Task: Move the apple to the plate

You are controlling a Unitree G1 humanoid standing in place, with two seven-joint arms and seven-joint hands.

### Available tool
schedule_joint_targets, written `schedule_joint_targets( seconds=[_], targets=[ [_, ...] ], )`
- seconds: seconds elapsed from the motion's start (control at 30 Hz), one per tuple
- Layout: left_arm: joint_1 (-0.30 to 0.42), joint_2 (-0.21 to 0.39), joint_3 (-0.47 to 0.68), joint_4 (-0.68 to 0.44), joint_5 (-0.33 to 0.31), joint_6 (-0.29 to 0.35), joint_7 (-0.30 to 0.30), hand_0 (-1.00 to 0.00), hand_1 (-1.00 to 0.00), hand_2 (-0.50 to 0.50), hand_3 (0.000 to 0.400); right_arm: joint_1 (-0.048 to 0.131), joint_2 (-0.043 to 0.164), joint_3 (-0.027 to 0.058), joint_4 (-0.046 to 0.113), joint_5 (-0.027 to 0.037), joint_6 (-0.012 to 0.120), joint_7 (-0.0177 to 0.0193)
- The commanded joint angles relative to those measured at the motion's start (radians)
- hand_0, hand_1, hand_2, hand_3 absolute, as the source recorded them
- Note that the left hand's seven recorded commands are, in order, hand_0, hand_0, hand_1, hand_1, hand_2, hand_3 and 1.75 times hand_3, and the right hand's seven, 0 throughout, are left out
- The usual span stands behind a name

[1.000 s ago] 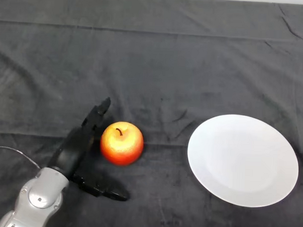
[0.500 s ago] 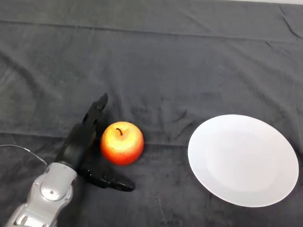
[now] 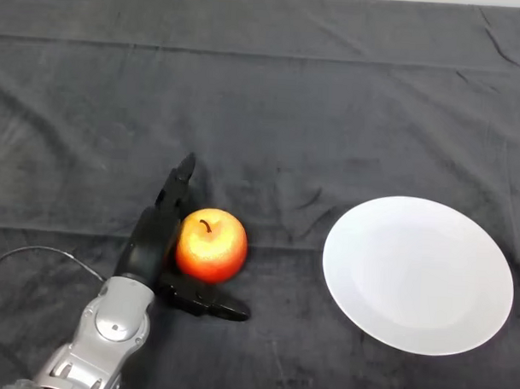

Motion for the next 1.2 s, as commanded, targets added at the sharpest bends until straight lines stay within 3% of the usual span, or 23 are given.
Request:
schedule_joint_targets(
  seconds=[0.03, 0.5, 1.2],
  targets=[
    [-0.039, 0.005, -0.049, 0.053, -0.011, -0.011, -0.001, -1.00, -1.00, 0.00, 0.400, 0.002, -0.006, -0.0111, -0.013, 0.0108, 0.007, -0.0090],
    [-0.063, 0.015, -0.088, 0.086, -0.017, -0.035, 0.030, -1.00, -1.00, 0.00, 0.400, 0.001, -0.007, -0.0116, -0.010, 0.0114, 0.007, -0.0071],
    [-0.039, 0.048, -0.102, -0.174, 0.008, 0.096, 0.075, -1.00, -1.00, 0.00, 0.400, 0.001, -0.007, -0.0111, -0.010, 0.0113, 0.006, -0.0068]
  ],
)
